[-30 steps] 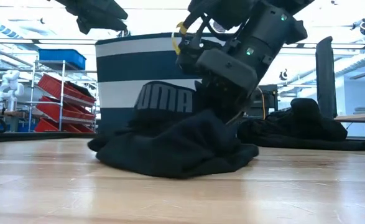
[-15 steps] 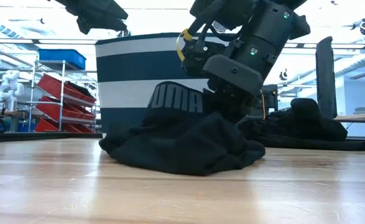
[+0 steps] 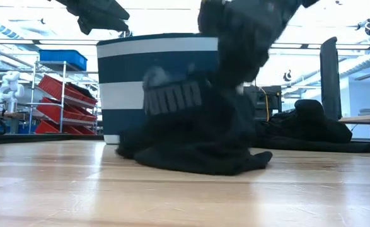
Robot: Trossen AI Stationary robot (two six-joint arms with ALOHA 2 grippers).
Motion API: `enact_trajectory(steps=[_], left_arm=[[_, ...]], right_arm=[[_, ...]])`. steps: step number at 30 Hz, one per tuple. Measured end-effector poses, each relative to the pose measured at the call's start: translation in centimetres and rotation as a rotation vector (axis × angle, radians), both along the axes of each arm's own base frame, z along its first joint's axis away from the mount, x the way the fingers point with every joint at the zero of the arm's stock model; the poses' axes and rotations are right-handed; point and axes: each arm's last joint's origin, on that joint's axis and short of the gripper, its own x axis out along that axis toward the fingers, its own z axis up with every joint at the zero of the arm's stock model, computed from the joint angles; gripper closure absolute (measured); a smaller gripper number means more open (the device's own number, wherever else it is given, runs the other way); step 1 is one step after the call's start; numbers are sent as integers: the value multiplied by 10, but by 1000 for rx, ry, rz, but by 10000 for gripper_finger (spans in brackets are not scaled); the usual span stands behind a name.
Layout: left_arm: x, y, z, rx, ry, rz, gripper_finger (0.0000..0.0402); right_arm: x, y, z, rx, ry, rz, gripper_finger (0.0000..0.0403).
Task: Sort clothes
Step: Put the black boxer into the blue laundry organizer
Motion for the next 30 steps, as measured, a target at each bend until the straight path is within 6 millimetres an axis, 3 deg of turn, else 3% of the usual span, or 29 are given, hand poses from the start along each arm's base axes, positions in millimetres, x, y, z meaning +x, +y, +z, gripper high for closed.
enact_trajectory(steps=[10,18,24,30], left_arm=[[-1,0,-3,8,28,0,214],[-2,0,-5,-1,43,4,214],[-3,0,-27,-61,59,21,214],[-5,-5,-54,-158,9,-27,214]], right_arm=[[-26,-9,82,-17,-260,49,387],[-61,-24,147,-58,-506,70,387],[-86,-46,193,-98,-746,53,387],[-108,-84,238,-257,-926,-22,388]])
